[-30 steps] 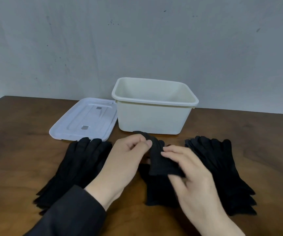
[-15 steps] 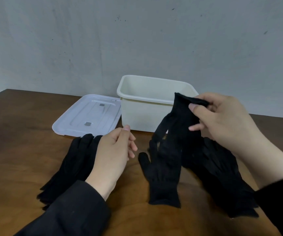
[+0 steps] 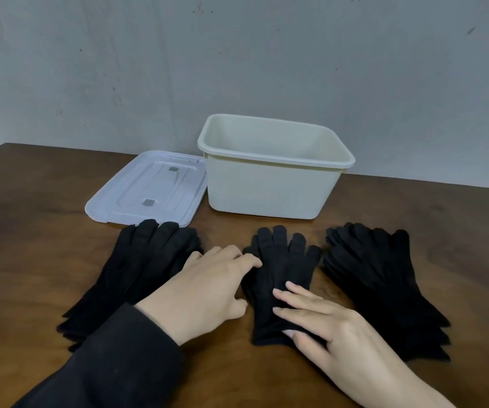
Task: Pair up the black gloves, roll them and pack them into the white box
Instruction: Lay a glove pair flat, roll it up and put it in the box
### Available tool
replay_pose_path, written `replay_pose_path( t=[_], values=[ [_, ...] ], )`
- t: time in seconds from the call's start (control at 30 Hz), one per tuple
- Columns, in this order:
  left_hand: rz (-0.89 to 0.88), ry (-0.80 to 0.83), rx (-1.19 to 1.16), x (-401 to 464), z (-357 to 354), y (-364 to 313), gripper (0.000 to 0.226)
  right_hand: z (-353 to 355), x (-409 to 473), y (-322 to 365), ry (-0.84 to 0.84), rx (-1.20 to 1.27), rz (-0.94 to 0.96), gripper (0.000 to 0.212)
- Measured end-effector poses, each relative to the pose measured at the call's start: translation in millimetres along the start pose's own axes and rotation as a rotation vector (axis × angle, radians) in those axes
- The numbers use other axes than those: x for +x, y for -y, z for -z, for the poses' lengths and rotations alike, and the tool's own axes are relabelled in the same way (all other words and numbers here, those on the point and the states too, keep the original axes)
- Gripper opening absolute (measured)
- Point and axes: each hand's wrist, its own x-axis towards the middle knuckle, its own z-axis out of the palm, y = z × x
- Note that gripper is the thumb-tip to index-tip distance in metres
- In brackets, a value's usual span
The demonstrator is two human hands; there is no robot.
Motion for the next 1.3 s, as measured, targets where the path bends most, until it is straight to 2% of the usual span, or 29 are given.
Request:
replay_pose_path(
  t=[0.37,0.57,0.7,0.77,0.87,1.03,1.17,1.3],
  values=[
    [0.049,-0.026,-0.031,5,1,3,0.072,1,-1,-3,0.019,0.003,0.125,0.035],
    [-0.034,-0.050,-0.005,-1,0,7,0.050,11,1,0,0.145,0.034,0.086,0.043],
    [-0.040,-0.150,0.029,-1,-1,6,0.036,13,-5,-4,-0.024,0.079,-0.017,0.032],
    [-0.120,-0.193,0.044,-3,3,3,0.032,12,-7,-10,-0.022,0.027,-0.065,0.032],
    [-0.248,-0.066,0.012,-9,8,-1,0.035,12,-6,-10,0.063,-0.034,-0.076,0.046],
    [-0.235,0.083,0.003,-15,4,9,0.046,15,0,-1,0.141,-0.089,-0.105,0.048],
    [-0.230,0.123,-0.013,-15,4,10,0.058,4,8,4,0.017,-0.197,-0.053,0.045],
    [-0.197,0.132,-0.041,-18,4,7,0.068,2,17,4,-0.053,-0.112,-0.110,0.035]
  ],
)
